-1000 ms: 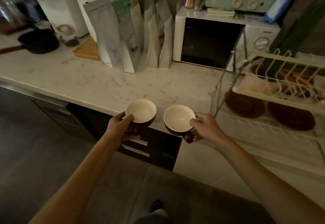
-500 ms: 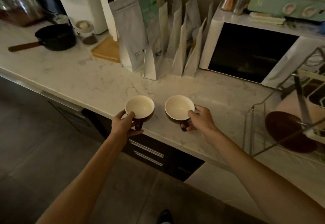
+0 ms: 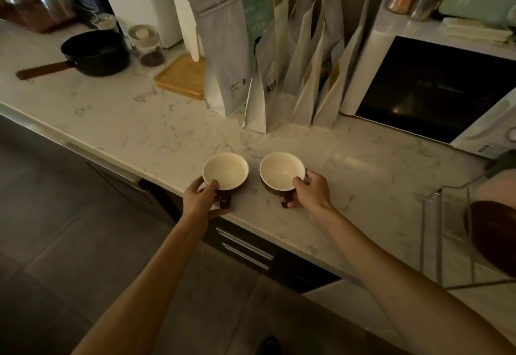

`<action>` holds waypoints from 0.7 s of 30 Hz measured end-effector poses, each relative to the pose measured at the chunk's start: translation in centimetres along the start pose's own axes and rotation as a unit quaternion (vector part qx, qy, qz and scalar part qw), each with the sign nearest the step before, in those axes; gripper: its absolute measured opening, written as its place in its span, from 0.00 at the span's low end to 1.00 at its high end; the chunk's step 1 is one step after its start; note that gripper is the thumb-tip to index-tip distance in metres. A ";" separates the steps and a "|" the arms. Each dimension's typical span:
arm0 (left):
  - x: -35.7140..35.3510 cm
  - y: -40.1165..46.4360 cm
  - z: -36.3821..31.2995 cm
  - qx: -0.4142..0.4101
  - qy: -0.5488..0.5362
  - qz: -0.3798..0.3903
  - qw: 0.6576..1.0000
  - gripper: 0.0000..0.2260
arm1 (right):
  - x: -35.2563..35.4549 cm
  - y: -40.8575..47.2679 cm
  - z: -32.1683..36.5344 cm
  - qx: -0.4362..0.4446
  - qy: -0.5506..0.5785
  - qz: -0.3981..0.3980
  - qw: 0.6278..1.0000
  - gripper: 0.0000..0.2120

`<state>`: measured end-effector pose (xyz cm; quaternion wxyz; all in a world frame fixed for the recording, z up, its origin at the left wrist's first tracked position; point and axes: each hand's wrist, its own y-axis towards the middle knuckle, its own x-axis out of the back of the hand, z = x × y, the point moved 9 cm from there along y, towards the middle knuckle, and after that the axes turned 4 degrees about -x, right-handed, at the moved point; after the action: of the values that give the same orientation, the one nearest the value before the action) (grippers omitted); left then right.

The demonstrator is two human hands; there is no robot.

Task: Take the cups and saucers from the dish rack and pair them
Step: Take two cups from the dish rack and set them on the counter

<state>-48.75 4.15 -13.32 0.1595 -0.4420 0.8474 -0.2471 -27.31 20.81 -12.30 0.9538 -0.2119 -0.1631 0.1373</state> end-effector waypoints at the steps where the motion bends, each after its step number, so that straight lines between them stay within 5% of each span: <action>1: 0.0 0.2 -0.1 -0.001 0.001 -0.001 1.000 0.24 | -0.3 0.3 0.0 -0.001 0.001 0.002 1.000 0.17; 14: -0.4 0.4 -0.8 -0.020 0.005 -0.005 1.000 0.24 | -2.3 1.7 0.8 0.005 0.003 0.017 1.000 0.10; 21: -0.3 0.4 -0.6 -0.034 0.005 -0.005 0.999 0.23 | -2.4 1.7 0.3 -0.015 0.017 0.025 0.999 0.21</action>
<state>-49.15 4.79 -13.08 0.1387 -0.4500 0.8541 -0.2207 -29.97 21.56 -13.40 0.9493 -0.2325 -0.1437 0.1554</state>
